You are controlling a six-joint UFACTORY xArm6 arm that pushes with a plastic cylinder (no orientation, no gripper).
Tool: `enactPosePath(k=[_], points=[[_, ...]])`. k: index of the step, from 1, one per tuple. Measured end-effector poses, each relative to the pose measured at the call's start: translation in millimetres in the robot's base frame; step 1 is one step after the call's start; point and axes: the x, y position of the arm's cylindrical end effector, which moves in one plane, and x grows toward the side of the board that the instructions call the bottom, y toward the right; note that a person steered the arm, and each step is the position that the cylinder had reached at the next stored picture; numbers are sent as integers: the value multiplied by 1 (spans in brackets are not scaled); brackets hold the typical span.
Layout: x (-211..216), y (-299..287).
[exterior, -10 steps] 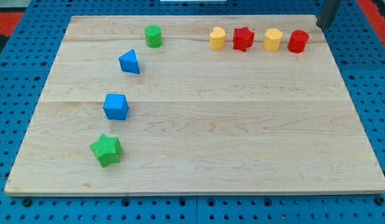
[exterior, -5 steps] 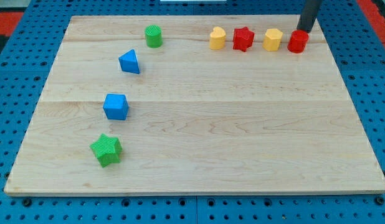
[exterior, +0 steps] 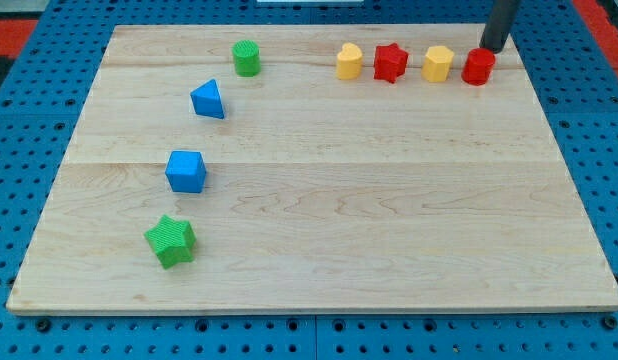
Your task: Slide the red circle to the bottom of the yellow hexagon
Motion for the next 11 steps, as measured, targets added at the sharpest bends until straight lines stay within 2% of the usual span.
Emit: enactPosePath(k=[5, 6, 8, 9, 10, 11], points=[[10, -16], [43, -31], [53, -14], [94, -52], [122, -56], [102, 6]])
